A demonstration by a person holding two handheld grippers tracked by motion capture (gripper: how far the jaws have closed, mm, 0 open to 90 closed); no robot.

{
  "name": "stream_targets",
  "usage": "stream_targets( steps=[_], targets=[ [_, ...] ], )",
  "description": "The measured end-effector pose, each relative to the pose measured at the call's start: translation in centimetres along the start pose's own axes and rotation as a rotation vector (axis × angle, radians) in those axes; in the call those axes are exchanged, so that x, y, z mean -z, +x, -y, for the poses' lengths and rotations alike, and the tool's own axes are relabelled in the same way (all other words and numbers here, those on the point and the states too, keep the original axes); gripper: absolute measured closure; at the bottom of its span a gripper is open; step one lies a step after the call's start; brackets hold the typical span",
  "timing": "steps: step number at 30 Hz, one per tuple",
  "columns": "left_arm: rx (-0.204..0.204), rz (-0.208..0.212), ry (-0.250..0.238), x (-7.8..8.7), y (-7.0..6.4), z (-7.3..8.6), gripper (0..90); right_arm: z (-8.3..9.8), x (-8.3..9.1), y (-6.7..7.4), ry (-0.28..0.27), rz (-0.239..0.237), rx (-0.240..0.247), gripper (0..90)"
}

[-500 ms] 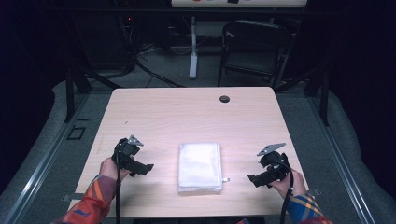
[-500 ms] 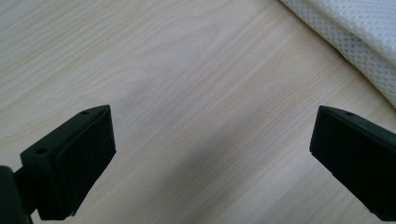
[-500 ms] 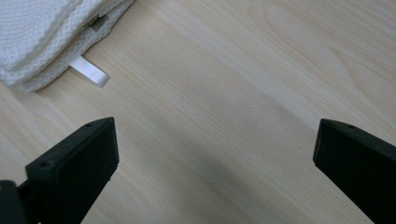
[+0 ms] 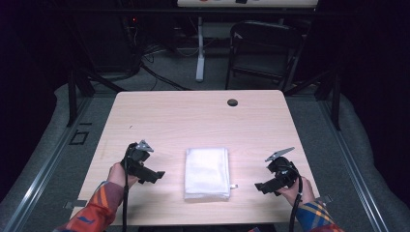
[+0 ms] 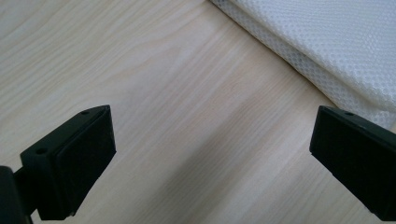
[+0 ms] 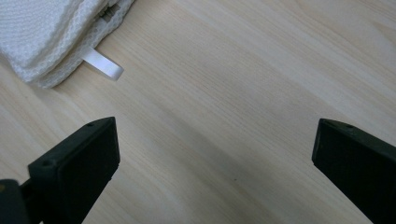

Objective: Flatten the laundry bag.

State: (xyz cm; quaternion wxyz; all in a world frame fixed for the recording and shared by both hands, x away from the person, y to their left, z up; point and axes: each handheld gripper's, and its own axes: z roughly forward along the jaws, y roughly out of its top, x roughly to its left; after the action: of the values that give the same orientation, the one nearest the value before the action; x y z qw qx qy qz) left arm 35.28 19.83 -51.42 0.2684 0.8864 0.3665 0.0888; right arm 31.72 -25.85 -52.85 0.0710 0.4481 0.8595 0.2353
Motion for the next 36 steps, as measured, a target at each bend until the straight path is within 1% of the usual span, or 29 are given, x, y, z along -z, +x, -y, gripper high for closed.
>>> stream_targets(
  steps=[1, 2, 3, 4, 6, 7, 8, 9, 10, 12, 13, 14, 15, 16, 17, 18, 19, 21, 22, 23, 24, 25, 26, 29, 30, 31, 32, 34, 36],
  targets=[
    [-0.019, 0.003, 0.001, -0.1, -0.2, -0.2, 0.1, 0.0, 0.0, 0.0, 0.0, 0.0, 0.0, 0.4],
    [-0.06, 0.029, 0.002, -0.2, -0.6, -0.5, 0.5, -0.1, 0.0, 0.0, 0.007, 0.005, 0.014, 1.2],
    [-0.075, 0.042, 0.001, -0.4, -0.8, -0.6, 0.8, -0.1, 0.1, 0.1, 0.005, 0.003, 0.017, 1.5],
    [-0.092, 0.061, 0.003, -0.4, -1.0, -0.7, 1.3, -0.2, 0.1, 0.2, -0.009, -0.006, 0.016, 1.8],
    [-0.112, 0.07, 0.005, -0.6, -1.6, -1.0, 1.4, -0.2, 0.2, 0.3, -0.015, 0.003, 0.02, 1.9],
    [-0.112, 0.07, 0.005, -0.6, -1.6, -1.0, 1.4, -0.3, 0.1, 0.4, -0.017, -0.002, 0.023, 1.9],
    [-0.129, 0.075, -0.003, -0.7, -2.1, -1.2, 1.4, -0.2, 0.1, 0.5, -0.018, -0.004, 0.02, 2.0],
    [-0.133, 0.077, -0.008, -0.8, -2.4, -1.3, 1.3, -0.3, 0.2, 0.5, -0.005, -0.004, 0.029, 2.0],
    [-0.142, 0.091, -0.008, -0.9, -2.5, -1.4, 1.3, -0.3, 0.2, 0.5, -0.003, -0.006, 0.03, 2.0],
    [-0.152, 0.092, -0.013, -1.0, -3.0, -1.6, 1.3, -0.4, -0.1, 0.6, -0.019, -0.018, 0.013, 2.0],
    [-0.162, 0.102, -0.02, -1.1, -3.2, -1.7, 1.3, -0.5, 0.0, 0.5, 0.001, -0.016, 0.027, 2.2],
    [-0.162, 0.102, -0.02, -1.1, -3.2, -1.7, 1.4, -0.5, -0.1, 0.5, 0.003, -0.019, 0.022, 2.5],
    [-0.186, 0.122, -0.036, -1.2, -3.6, -1.8, 1.8, -0.5, -0.3, 0.5, -0.008, -0.034, 0.009, 3.1],
    [-0.191, 0.128, -0.045, -1.3, -3.8, -1.9, 2.0, -0.6, -0.2, 0.4, 0.005, -0.052, 0.01, 4.7],
    [-0.194, 0.136, -0.046, -1.4, -4.1, -2.0, 2.2, -0.7, -0.3, 0.3, 0.006, -0.06, 0.01, 4.8],
    [-0.203, 0.145, -0.043, -1.5, -4.3, -2.1, 2.3, -0.7, -0.3, 0.3, 0.009, -0.058, 0.009, 4.8],
    [-0.203, 0.145, -0.043, -1.5, -4.3, -2.1, 2.4, -0.7, -0.3, 0.3, 0.009, -0.058, 0.009, 4.8],
    [-0.22, 0.164, -0.038, -2.0, -5.0, -2.4, 2.4, -0.8, -0.4, 0.4, 0.008, -0.062, 0.01, 4.9],
    [-0.221, 0.173, -0.036, -2.1, -5.2, -2.5, 2.4, -0.8, -0.4, 0.4, 0.003, -0.068, 0.008, 4.9],
    [-0.221, 0.173, -0.036, -2.1, -5.2, -2.5, 2.8, -0.8, -0.4, 0.4, 0.003, -0.068, 0.008, 4.9],
    [-0.226, 0.182, -0.035, -2.2, -5.4, -2.6, 3.9, -0.8, -0.4, 0.4, 0.009, -0.063, 0.015, 5.0],
    [-0.243, 0.203, -0.027, -2.5, -5.6, -2.7, 4.9, -0.8, -0.5, 0.4, 0.006, -0.074, 0.009, 5.0],
    [-0.25, 0.208, -0.025, -2.6, -5.8, -2.8, 6.4, -0.8, -0.5, 0.4, -0.003, -0.082, -0.006, 5.2],
    [-0.268, 0.219, -0.024, -3.0, -6.3, -3.0, 10.1, -0.9, -0.5, 0.2, 0.01, -0.081, -0.002, 5.8],
    [-0.268, 0.219, -0.024, -3.0, -6.3, -3.0, 11.9, -0.9, -0.5, 0.2, 0.01, -0.081, -0.002, 5.8],
    [-0.277, 0.226, -0.024, -3.1, -6.6, -3.1, 11.9, -0.9, -0.5, 0.3, 0.004, -0.089, -0.006, 6.1],
    [-0.291, 0.234, -0.019, -3.3, -6.9, -3.3, 14.6, -0.9, -0.6, 0.4, 0.001, -0.083, -0.013, 6.5],
    [-0.308, 0.236, -0.026, -3.4, -7.3, -3.4, 16.0, -0.9, -0.6, 0.3, 0.007, -0.089, -0.003, 6.9],
    [-0.323, 0.248, -0.034, -3.5, -7.7, -3.4, 22.0, -0.9, -0.6, 0.3, 0.011, -0.09, -0.003, 7.0]
  ],
)
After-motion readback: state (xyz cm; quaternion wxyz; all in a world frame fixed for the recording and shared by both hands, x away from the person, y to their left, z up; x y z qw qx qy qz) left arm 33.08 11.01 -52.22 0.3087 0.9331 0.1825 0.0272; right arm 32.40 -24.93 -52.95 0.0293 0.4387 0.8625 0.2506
